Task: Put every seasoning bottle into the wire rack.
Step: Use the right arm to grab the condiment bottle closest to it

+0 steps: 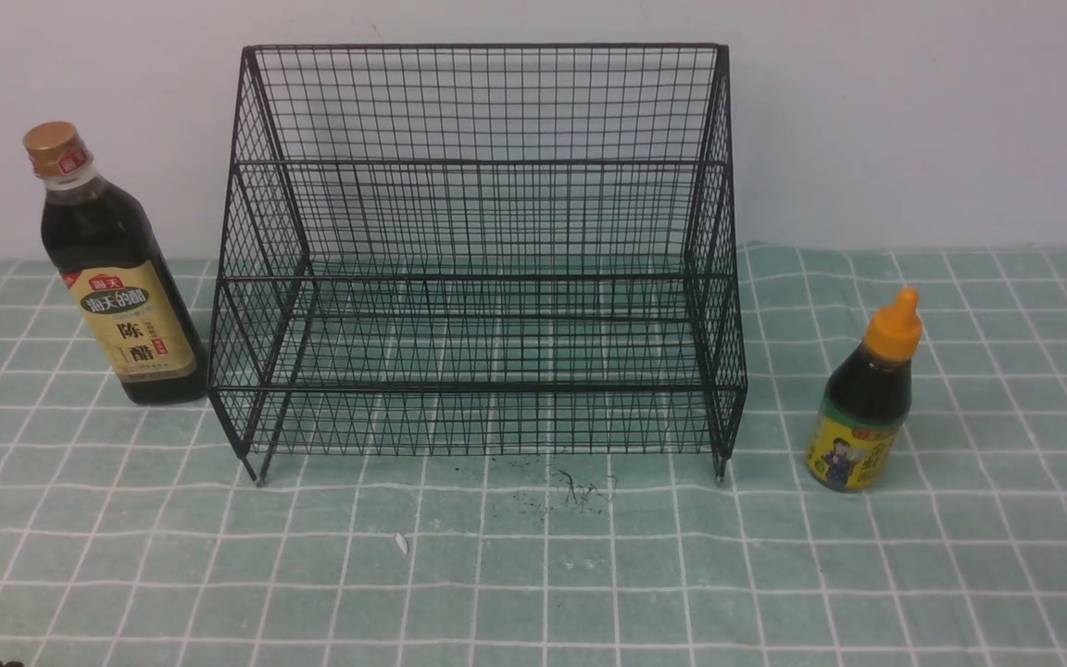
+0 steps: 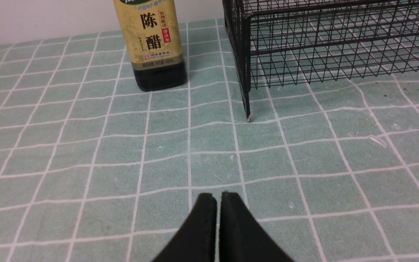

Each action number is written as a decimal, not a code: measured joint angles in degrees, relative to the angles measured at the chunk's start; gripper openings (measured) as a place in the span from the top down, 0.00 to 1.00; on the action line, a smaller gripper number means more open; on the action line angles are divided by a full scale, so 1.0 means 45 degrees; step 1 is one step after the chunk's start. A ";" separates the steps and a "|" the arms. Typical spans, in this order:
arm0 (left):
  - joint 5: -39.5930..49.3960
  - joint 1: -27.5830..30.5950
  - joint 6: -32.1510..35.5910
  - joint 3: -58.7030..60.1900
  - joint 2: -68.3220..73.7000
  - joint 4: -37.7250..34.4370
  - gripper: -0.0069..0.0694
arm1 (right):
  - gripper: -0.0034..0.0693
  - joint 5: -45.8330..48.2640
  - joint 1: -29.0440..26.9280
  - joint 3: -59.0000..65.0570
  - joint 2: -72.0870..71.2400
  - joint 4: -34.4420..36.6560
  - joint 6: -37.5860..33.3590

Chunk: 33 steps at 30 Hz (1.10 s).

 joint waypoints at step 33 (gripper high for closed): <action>0.0000 0.0000 0.0000 0.0000 0.0000 0.0000 0.91 | 0.59 1.6310 0.1133 -1.6238 1.6906 -0.1618 -0.6443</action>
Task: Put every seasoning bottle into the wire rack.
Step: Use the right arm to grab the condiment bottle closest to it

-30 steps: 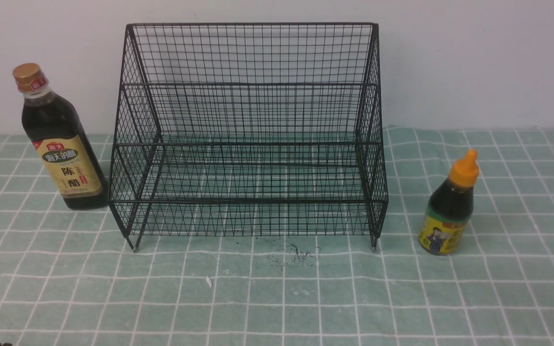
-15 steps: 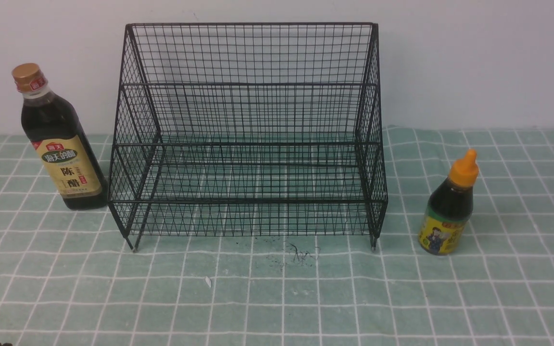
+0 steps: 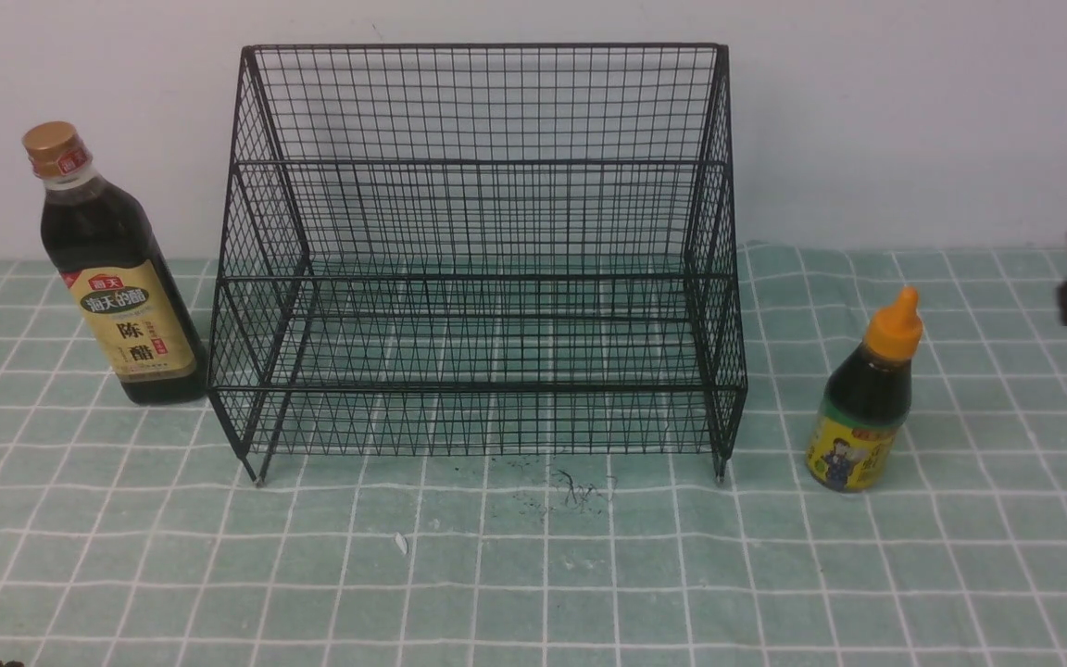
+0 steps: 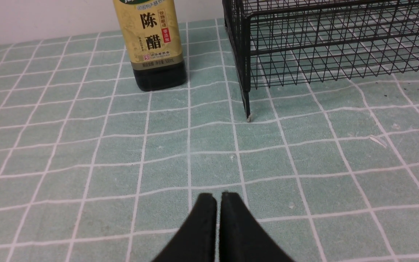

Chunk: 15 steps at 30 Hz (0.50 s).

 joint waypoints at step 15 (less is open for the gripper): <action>0.0000 0.0000 0.0000 0.0000 0.0000 0.0000 0.91 | 0.19 -0.2243 0.1655 -0.0843 0.4758 -0.1484 0.0307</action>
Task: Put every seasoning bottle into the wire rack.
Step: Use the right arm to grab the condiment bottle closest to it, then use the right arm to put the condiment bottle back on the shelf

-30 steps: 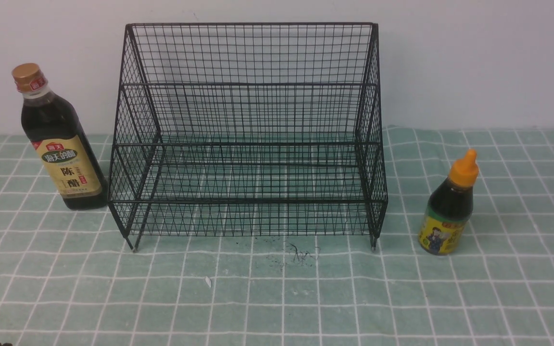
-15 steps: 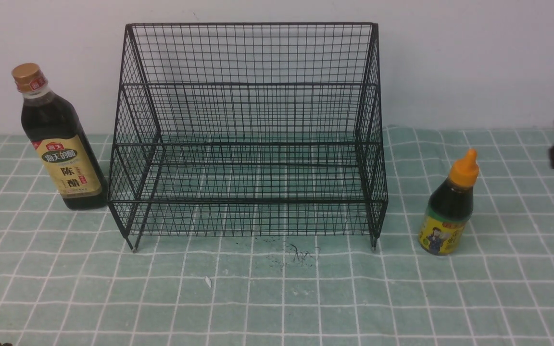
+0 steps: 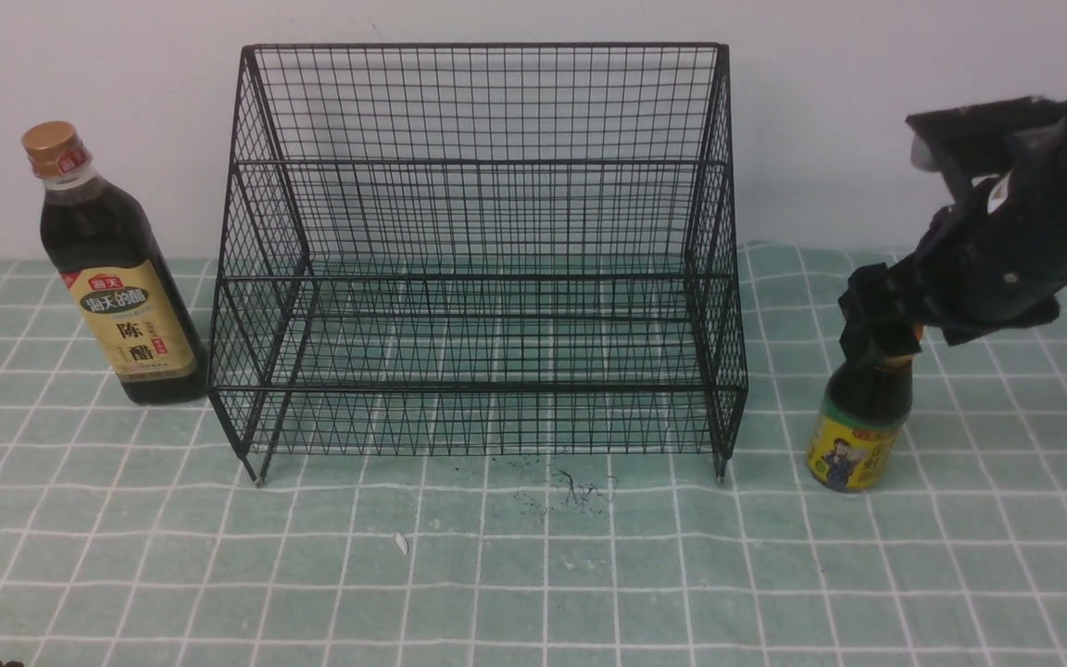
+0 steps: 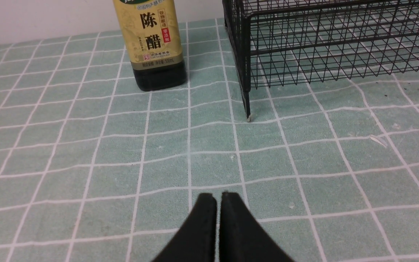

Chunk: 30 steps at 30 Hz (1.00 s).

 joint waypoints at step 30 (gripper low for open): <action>0.0000 0.0000 0.0000 0.0000 0.0000 0.0000 0.91 | 0.53 0.4374 0.3173 -0.6389 -0.0872 0.1560 -0.1293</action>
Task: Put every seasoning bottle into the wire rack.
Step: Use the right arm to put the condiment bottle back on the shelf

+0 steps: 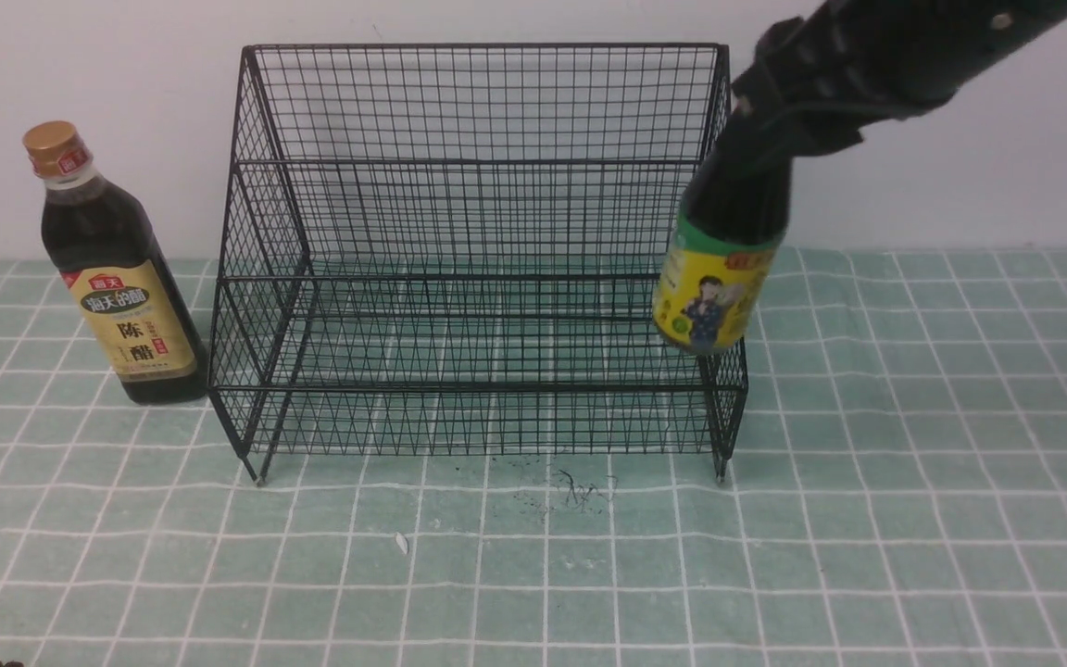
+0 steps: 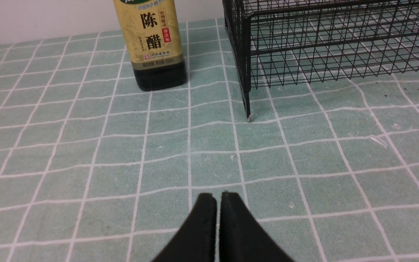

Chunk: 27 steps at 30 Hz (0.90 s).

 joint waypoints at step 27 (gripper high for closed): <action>0.0000 0.0000 0.0000 0.0000 0.0000 0.0000 0.91 | 0.53 -0.0262 0.0156 -0.1055 0.4235 -0.0898 0.0299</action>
